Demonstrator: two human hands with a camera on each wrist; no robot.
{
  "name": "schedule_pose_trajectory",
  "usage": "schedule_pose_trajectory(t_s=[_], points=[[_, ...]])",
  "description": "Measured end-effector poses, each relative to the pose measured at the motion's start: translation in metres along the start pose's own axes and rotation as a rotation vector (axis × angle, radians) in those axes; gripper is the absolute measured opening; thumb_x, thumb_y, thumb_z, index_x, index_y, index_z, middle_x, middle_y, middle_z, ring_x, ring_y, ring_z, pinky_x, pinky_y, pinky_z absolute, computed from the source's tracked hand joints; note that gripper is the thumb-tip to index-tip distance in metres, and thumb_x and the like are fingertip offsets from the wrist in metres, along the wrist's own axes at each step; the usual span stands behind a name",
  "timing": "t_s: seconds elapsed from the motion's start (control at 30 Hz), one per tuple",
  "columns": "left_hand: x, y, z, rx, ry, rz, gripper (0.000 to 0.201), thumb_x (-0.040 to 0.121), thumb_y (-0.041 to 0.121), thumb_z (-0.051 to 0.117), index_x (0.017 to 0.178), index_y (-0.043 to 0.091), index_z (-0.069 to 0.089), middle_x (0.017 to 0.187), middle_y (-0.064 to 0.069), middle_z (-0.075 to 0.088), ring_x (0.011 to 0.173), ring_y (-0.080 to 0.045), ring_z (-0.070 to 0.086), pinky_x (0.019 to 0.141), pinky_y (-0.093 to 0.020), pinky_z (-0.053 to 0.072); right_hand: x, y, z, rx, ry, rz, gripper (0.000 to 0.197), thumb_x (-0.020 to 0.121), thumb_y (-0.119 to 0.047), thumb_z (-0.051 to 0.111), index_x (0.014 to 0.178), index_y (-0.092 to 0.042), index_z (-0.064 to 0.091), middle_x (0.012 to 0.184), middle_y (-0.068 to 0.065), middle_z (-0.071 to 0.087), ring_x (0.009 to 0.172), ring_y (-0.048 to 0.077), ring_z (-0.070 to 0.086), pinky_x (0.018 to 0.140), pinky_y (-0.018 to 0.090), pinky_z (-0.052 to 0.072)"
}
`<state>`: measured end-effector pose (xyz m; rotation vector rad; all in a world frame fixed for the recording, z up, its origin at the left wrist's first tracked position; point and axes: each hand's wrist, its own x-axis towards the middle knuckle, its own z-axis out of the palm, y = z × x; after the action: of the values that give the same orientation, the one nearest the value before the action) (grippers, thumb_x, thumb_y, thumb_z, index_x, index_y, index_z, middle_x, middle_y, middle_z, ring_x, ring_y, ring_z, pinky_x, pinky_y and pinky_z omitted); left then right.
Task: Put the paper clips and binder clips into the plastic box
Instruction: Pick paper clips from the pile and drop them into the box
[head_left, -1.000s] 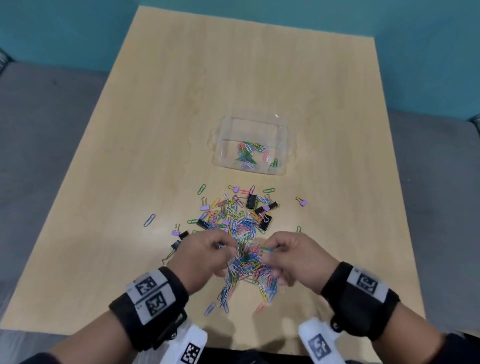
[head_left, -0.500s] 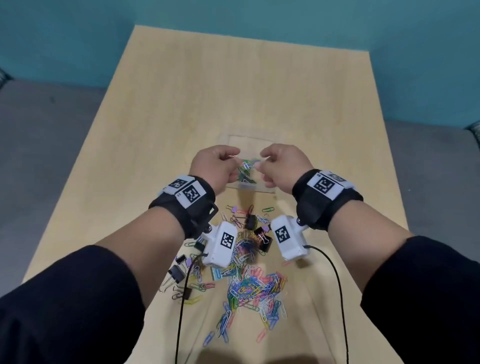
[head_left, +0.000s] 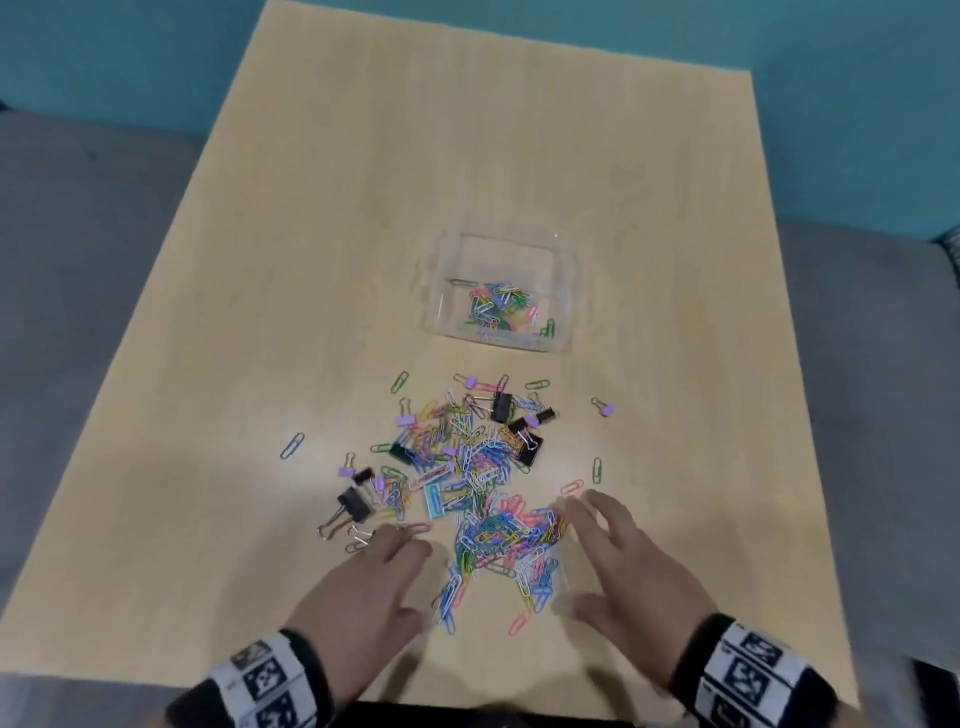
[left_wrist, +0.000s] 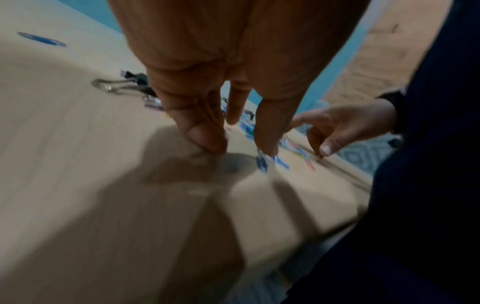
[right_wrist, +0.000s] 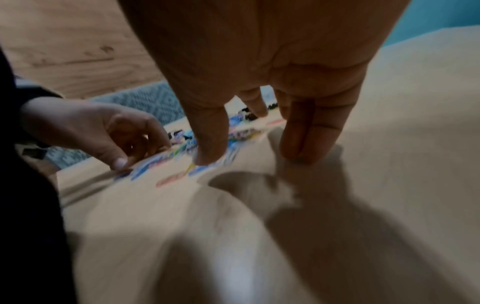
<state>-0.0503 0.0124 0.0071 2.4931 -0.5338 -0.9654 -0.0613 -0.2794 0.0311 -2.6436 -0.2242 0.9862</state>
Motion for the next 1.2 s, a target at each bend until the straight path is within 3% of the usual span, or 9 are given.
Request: schedule_pose_trajectory(t_s=[0.13, 0.23, 0.37, 0.47, 0.57, 0.73, 0.97, 1.1, 1.2], points=[[0.003, 0.008, 0.023, 0.058, 0.103, 0.083, 0.084, 0.065, 0.029, 0.076, 0.136, 0.026, 0.031, 0.113, -0.001, 0.046, 0.089, -0.022, 0.061, 0.068, -0.03, 0.054, 0.001, -0.006, 0.024, -0.008, 0.066, 0.005, 0.108, 0.076, -0.057, 0.064, 0.147, -0.033, -0.013, 0.157, -0.003, -0.015, 0.131, 0.025, 0.035, 0.1, 0.031, 0.039], [0.018, 0.027, 0.024, 0.111, 0.185, 0.113, 0.091, 0.068, 0.028, 0.078, 0.142, 0.021, 0.027, 0.118, -0.003, 0.044, 0.09, -0.023, 0.06, 0.071, -0.03, 0.053, 0.013, -0.018, 0.029, -0.011, 0.132, -0.009, 0.104, 0.075, -0.058, 0.065, 0.149, -0.03, -0.003, 0.157, -0.002, -0.007, 0.129, 0.026, 0.035, 0.103, 0.034, 0.038], [0.041, 0.048, 0.017, 0.078, 0.174, 0.067, 0.073, 0.084, 0.032, 0.065, 0.144, 0.022, 0.024, 0.124, -0.004, 0.037, 0.099, -0.026, 0.053, 0.083, -0.038, 0.047, 0.029, -0.031, 0.03, -0.003, 0.186, -0.049, 0.079, 0.081, -0.042, 0.066, 0.144, -0.027, 0.022, 0.152, 0.002, 0.016, 0.123, 0.026, 0.041, 0.094, 0.036, 0.046], [0.051, 0.053, 0.015, 0.087, 0.195, 0.036, 0.05, 0.085, 0.034, 0.063, 0.129, 0.02, 0.042, 0.11, -0.005, 0.04, 0.087, -0.028, 0.055, 0.071, -0.037, 0.045, 0.037, -0.036, 0.03, 0.007, 0.252, -0.076, 0.05, 0.082, -0.026, 0.065, 0.127, -0.023, 0.043, 0.128, 0.004, 0.039, 0.099, 0.028, 0.053, 0.068, 0.035, 0.051], [0.055, 0.052, 0.014, 0.117, 0.224, 0.026, 0.024, 0.087, 0.027, 0.059, 0.108, 0.017, 0.053, 0.1, -0.004, 0.042, 0.076, -0.028, 0.056, 0.06, -0.035, 0.043, 0.044, -0.038, 0.029, -0.076, 0.278, -0.075, 0.035, 0.068, -0.003, 0.065, 0.097, -0.017, 0.05, 0.099, 0.007, 0.047, 0.074, 0.03, 0.053, 0.047, 0.03, 0.034], [0.057, 0.046, 0.01, 0.151, 0.306, 0.069, 0.012, 0.09, 0.026, 0.056, 0.095, 0.016, 0.061, 0.091, -0.003, 0.047, 0.063, -0.026, 0.053, 0.051, -0.034, 0.041, 0.042, -0.042, 0.018, -0.109, 0.224, -0.105, 0.035, 0.06, 0.01, 0.057, 0.086, -0.012, 0.05, 0.083, 0.01, 0.049, 0.063, 0.03, 0.05, 0.047, 0.032, 0.027], [0.054, 0.04, 0.003, 0.17, 0.292, 0.097, 0.021, 0.074, 0.005, 0.069, 0.067, 0.019, 0.055, 0.071, 0.006, 0.035, 0.047, -0.017, 0.034, 0.043, -0.027, 0.026, 0.041, -0.038, 0.009, -0.073, 0.246, -0.027, 0.013, 0.084, -0.007, 0.059, 0.09, -0.016, 0.052, 0.081, -0.002, 0.039, 0.062, 0.027, 0.044, 0.053, 0.031, 0.028], [0.052, 0.045, -0.008, 0.03, 0.298, 0.024, 0.013, 0.092, 0.022, 0.054, 0.085, 0.017, 0.064, 0.082, 0.003, 0.047, 0.069, -0.021, 0.054, 0.058, -0.031, 0.042, 0.039, -0.034, -0.007, 0.158, 0.177, 0.015, 0.01, 0.092, -0.024, 0.052, 0.096, -0.018, 0.059, 0.09, 0.002, 0.055, 0.082, 0.026, 0.055, 0.067, 0.034, 0.04], [0.044, 0.047, -0.027, -0.193, 0.277, 0.003, 0.016, 0.093, 0.027, 0.054, 0.093, 0.02, 0.068, 0.084, 0.006, 0.053, 0.081, -0.014, 0.053, 0.072, -0.03, 0.041, 0.035, -0.03, -0.019, 0.499, 0.121, 0.078, 0.004, 0.087, -0.019, 0.06, 0.083, -0.02, 0.06, 0.072, -0.003, 0.056, 0.063, 0.017, 0.054, 0.058, 0.031, 0.046]])
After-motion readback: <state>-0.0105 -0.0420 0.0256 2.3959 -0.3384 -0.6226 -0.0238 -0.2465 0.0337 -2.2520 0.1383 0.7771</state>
